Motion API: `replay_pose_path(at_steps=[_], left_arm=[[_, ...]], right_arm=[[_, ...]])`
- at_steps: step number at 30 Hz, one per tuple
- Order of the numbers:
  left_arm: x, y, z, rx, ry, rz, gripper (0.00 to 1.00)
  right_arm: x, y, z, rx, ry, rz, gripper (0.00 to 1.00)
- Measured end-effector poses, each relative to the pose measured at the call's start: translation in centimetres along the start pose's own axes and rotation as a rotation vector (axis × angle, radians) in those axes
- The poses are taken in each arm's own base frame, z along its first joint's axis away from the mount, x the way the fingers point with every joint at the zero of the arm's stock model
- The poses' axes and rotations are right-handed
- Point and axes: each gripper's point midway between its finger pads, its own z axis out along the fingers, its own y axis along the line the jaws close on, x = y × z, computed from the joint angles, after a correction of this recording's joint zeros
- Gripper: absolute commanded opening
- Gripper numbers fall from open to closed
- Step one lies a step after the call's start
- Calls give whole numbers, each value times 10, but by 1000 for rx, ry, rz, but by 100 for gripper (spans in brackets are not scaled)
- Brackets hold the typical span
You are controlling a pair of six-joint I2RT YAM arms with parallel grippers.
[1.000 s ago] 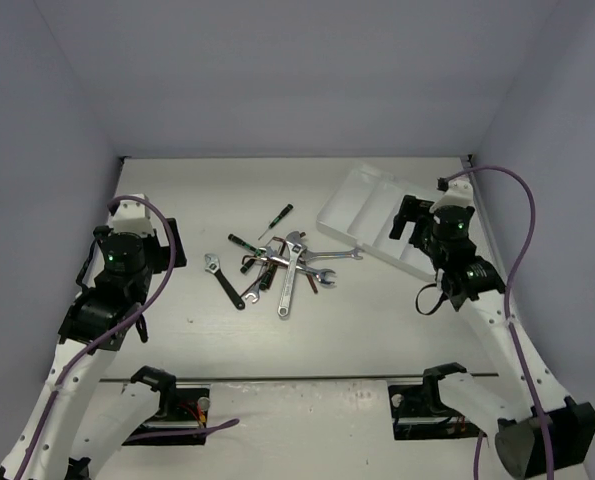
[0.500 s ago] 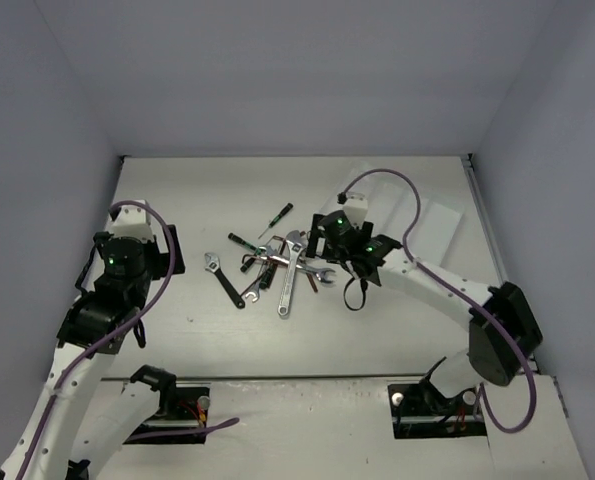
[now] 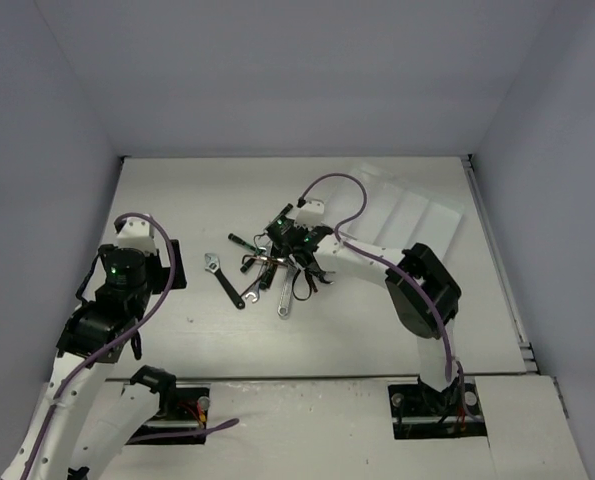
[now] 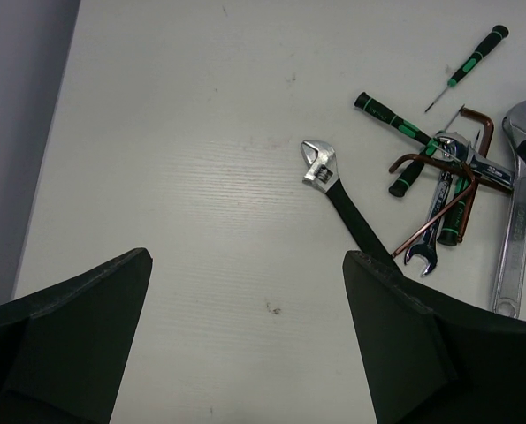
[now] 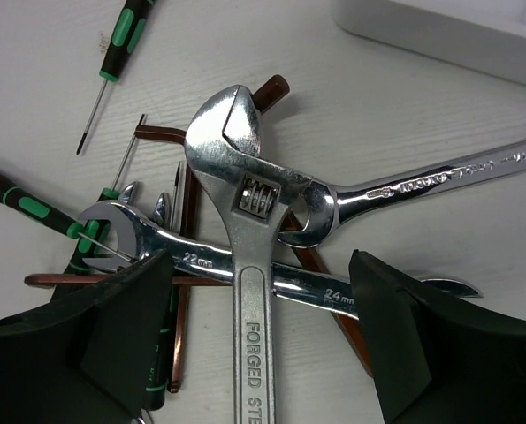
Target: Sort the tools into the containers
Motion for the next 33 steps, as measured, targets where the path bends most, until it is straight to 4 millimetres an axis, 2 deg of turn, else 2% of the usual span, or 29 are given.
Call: replay_pose_path(at_steps=[8,11,15,18,33], left_arm=[[7,-4,-7,31,10,13,88],[7,-7,-8,44,11,21,88],[8,-10,-9,57,11,28,88],[8,-11,-10,60,10,29,88],[8,-9,-15,65,-5,42,88]], right_arm=[[4,12,19,60,-7,0,63],[10,10,24,80,3,-2,60],[19,4,33,114,18,-20,49],[17,9,35,112,14,-13,43],[24,13,40,105,32,-11,42]])
